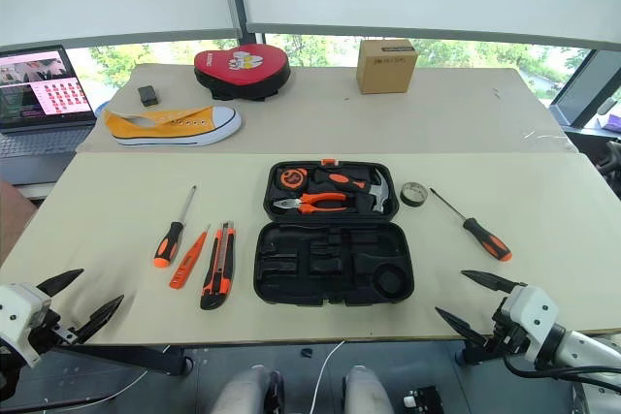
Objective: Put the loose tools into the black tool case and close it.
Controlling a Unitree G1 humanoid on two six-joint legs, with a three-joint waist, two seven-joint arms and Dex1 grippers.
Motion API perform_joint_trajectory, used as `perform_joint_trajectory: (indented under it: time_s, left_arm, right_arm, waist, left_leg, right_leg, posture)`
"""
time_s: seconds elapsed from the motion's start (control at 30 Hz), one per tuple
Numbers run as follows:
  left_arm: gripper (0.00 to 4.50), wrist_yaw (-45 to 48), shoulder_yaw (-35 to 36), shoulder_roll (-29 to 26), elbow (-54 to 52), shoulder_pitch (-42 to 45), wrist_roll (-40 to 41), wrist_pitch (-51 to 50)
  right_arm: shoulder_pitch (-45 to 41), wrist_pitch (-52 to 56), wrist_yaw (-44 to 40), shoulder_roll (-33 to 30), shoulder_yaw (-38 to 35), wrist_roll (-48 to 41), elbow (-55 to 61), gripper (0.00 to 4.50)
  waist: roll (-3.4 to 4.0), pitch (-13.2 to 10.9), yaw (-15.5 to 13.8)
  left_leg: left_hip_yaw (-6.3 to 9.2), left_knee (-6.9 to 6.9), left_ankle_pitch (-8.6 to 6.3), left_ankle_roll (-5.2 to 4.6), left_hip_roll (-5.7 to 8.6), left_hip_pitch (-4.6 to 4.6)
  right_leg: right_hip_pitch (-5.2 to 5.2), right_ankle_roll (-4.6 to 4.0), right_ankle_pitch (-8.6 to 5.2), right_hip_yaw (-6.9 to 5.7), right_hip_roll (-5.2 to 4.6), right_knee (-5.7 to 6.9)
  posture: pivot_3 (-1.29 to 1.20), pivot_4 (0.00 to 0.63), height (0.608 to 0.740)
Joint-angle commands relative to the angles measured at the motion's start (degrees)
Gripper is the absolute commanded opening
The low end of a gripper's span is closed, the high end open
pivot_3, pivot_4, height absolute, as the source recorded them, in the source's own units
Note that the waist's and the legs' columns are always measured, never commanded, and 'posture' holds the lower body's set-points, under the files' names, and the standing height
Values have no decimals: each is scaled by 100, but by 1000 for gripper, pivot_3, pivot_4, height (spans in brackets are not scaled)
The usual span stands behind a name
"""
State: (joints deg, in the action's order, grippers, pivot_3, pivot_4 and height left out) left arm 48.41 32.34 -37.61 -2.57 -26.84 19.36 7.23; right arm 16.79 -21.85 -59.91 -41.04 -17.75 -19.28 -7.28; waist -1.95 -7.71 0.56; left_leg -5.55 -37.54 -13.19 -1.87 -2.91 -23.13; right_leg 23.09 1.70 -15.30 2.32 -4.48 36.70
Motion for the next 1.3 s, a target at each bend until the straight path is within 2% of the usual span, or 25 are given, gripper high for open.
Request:
perform_joint_trajectory:
  time_s: [0.03, 0.1, 0.17, 0.27, 0.37, 0.47, 0.5, 0.63, 0.77, 0.83, 1.0, 1.1, 1.2, 1.3]
  left_arm:
    - [4500, -243, 319, 99, -376, -116, 662, -717]
    - [4500, -748, 806, 360, -566, -318, 1424, -1725]
    - [4500, -1046, 1011, 578, -550, -492, 1438, -1946]
    - [4500, -1446, 1225, 779, -605, -593, 1503, -2296]
    - [4500, -1712, 1325, 738, -831, -733, 1766, -3042]
    - [4500, -1619, 1416, 557, -1230, -724, 2363, -3712]
    - [4500, -1663, 1369, 343, -1465, -563, 2532, -3993]
    - [4500, -2319, 959, -519, -1978, 627, 3181, -5307]
    - [4500, -3124, 144, -987, -1787, 1799, 3033, -6481]
    - [4500, -3422, -204, -936, -1633, 2406, 2999, -6837]
    - [4500, -3801, -1180, -622, -1117, 3550, 2638, -7372]
    - [4500, -3873, -1547, -447, -911, 3921, 2443, -7583]
    - [3801, -3847, -1684, -459, -861, 4029, 2260, -7728]
    - [2666, -3743, -1606, -489, -902, 4034, 2192, -7820]
  right_arm:
    - [-182, 471, -254, -105, -56, -726, 471, 4471]
    - [-539, 1026, -486, -46, 146, -1405, 1052, 4471]
    - [-909, 970, -378, 156, 231, -1451, 1246, 4471]
    - [-1217, 888, -171, 463, 300, -1400, 1467, 4471]
    - [-1302, 677, -134, 770, 436, -1334, 1688, 4471]
    - [-1226, 794, -152, 921, 486, -1465, 1833, 4471]
    - [-1173, 926, -180, 926, 481, -1588, 1887, 4471]
    - [-1136, 959, -194, 975, 490, -1643, 1987, 4471]
    - [-1191, 1025, -68, 988, 566, -1525, 2097, 4471]
    - [-1183, 1058, 6, 980, 585, -1466, 2171, 4471]
    - [-1190, 1217, 221, 958, 620, -1383, 2385, 4471]
    - [-1200, 1270, 266, 954, 613, -1361, 2415, 4471]
    - [-1203, 1275, 254, 937, 567, -1386, 2389, 4500]
    - [-1164, 1246, 227, 917, 509, -1421, 2372, 4500]
  waist:
    - [0, 0, 1]
    - [2, -4, 78]
    - [1, -5, 157]
    - [-4, -6, 128]
    - [-19, -9, -17]
    - [-14, -11, -92]
    - [-14, -11, -105]
    - [-22, -11, -185]
    - [0, -11, -101]
    - [5, -16, -2]
    - [-2, -20, 37]
    - [-3, -21, 11]
    - [0, -21, -5]
    - [-1, -21, -6]
  left_leg:
    - [0, 0, 0, 0, 0, 0]
    - [0, -1, 0, 0, -3, -1]
    - [3, -1, -1, 0, -11, 5]
    - [13, 1, -1, 1, -6, 14]
    - [13, -1, -1, 1, -3, 6]
    - [11, -14, -1, 2, 2, 2]
    - [12, -17, -2, 3, 1, 0]
    - [21, -23, -26, 50, -1, 8]
    - [25, -26, -19, 56, 2, 14]
    - [20, -24, 4, 10, 5, 33]
    - [25, -18, 2, 21, 3, 19]
    - [23, -20, 5, 25, 8, 14]
    - [21, -21, 5, 26, 9, 17]
    - [21, -21, 5, 25, 9, 18]
  right_leg:
    - [0, 0, 0, 0, 0, 0]
    - [1, 1, 1, 3, 0, 2]
    - [0, 3, 2, 10, 4, 8]
    - [-5, 4, 0, 2, 12, 13]
    - [-1, 4, -1, -6, 11, 12]
    - [0, 4, -1, -9, -1, 13]
    - [2, 3, -1, -10, -2, 13]
    - [2, -9, -1, -29, -5, 13]
    - [-29, -9, 13, -25, -1, 23]
    - [-43, -3, 12, -13, 8, 20]
    - [-11, 0, 8, -12, 23, 37]
    - [-7, 0, 8, -10, 21, 40]
    - [-11, 1, 8, -7, 14, 39]
    - [-11, 1, 8, -7, 14, 38]
  posture:
    - [0, 150, 740]
    - [0, 150, 740]
    - [0, 150, 740]
    - [0, 150, 740]
    - [0, 150, 740]
    - [0, 150, 740]
    - [0, 150, 740]
    - [0, 150, 740]
    - [0, 150, 740]
    - [0, 150, 740]
    - [0, 150, 740]
    - [0, 150, 740]
    - [0, 150, 740]
    - [0, 150, 740]
